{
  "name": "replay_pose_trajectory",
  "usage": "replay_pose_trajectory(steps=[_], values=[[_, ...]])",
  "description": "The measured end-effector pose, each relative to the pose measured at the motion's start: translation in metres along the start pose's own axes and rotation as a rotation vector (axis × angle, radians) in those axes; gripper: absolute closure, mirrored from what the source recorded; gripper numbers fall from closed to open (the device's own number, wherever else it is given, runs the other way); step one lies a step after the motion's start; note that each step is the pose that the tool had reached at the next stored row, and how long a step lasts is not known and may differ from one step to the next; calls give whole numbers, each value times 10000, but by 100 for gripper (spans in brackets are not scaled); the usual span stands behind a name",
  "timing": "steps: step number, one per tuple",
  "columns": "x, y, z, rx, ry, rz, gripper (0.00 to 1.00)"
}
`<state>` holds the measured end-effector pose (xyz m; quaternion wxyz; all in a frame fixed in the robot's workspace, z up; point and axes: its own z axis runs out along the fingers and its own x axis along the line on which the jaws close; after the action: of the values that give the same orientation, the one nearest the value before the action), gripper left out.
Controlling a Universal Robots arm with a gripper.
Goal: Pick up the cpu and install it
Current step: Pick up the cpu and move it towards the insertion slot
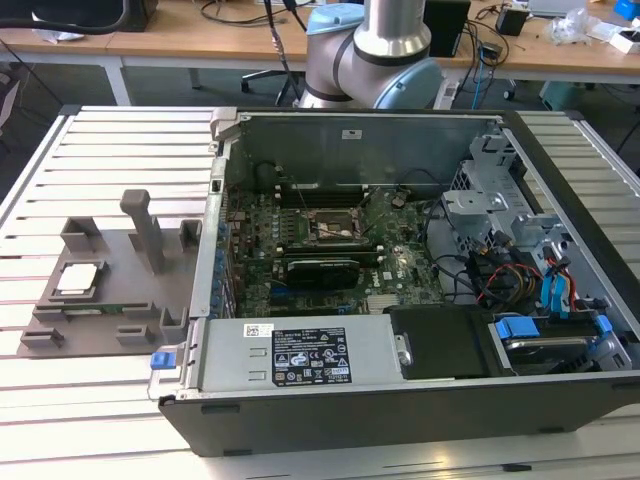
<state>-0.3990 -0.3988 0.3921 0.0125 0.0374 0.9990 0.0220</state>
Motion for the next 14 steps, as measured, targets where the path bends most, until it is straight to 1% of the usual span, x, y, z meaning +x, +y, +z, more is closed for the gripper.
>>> replay_pose_trajectory(steps=[11,13,14], values=[[2,0,0,0,0,0,89],[1,0,0,0,0,0,77],[2,0,0,0,0,0,64]])
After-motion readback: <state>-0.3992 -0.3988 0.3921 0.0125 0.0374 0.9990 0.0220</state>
